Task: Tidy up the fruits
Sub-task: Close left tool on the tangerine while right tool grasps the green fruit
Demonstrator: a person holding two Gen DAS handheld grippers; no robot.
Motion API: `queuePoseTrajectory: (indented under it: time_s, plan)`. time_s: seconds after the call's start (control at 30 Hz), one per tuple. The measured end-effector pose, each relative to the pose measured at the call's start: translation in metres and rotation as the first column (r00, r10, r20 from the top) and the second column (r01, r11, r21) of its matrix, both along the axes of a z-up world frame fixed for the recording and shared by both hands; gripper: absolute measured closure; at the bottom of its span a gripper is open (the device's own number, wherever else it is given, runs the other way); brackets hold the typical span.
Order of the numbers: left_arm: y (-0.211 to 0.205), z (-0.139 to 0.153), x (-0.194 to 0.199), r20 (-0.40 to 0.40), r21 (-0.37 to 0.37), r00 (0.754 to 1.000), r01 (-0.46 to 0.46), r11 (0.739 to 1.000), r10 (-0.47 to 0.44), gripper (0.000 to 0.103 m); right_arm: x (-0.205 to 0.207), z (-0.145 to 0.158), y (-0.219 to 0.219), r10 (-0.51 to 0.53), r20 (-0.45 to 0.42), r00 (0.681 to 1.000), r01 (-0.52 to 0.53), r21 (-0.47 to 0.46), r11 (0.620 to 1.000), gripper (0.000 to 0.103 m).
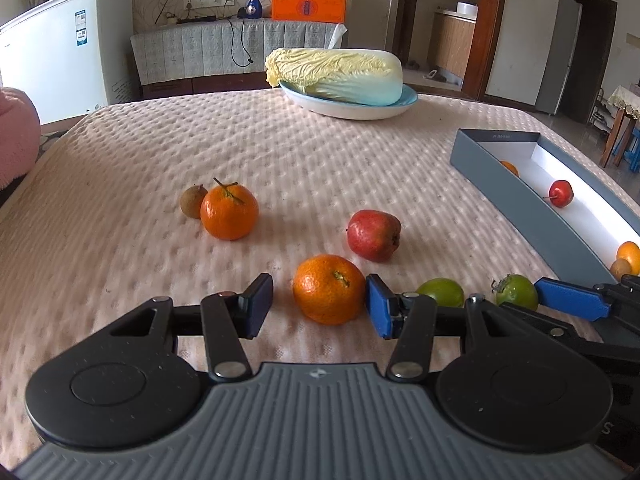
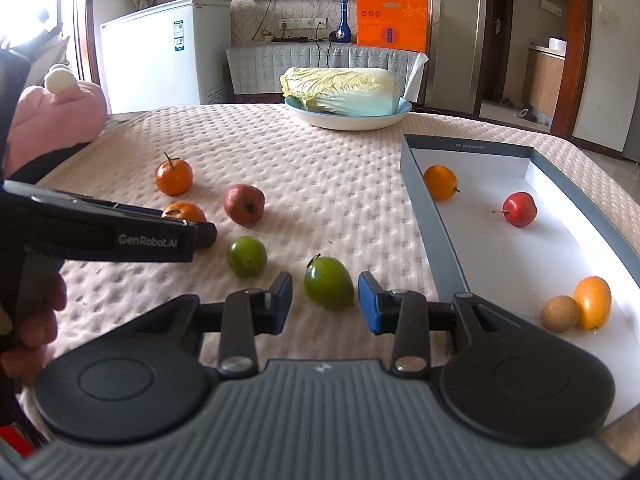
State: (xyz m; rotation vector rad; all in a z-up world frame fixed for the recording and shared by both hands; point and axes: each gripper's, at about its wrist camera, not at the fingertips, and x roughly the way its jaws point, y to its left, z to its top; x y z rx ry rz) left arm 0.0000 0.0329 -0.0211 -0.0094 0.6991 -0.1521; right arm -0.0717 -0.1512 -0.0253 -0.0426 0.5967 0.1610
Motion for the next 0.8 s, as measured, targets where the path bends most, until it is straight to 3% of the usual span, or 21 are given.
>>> queuePoseTrajectory:
  time_s: [0.53,0.67,0.8]
  plan:
    - [-0.0024,-0.0016,0.0023,0.011,-0.007,1.0,0.014,1.0,-0.014,0.048,0.01,-0.0073,0.0043,-0.019,-0.02,1.0,0.018,-0.016,1.0,0.065]
    - [-0.0026,-0.0015,0.0017,0.012,-0.009,1.0,0.022,1.0,-0.022,0.059,0.0096,-0.0069,0.0049,-0.011,-0.02,1.0,0.01,-0.017,1.0,0.072]
    - [-0.0038,-0.0016,0.0011,0.014,-0.004,1.0,0.024,1.0,-0.024,0.06,0.0094,-0.006,0.004,-0.002,-0.022,1.0,0.002,-0.018,1.0,0.073]
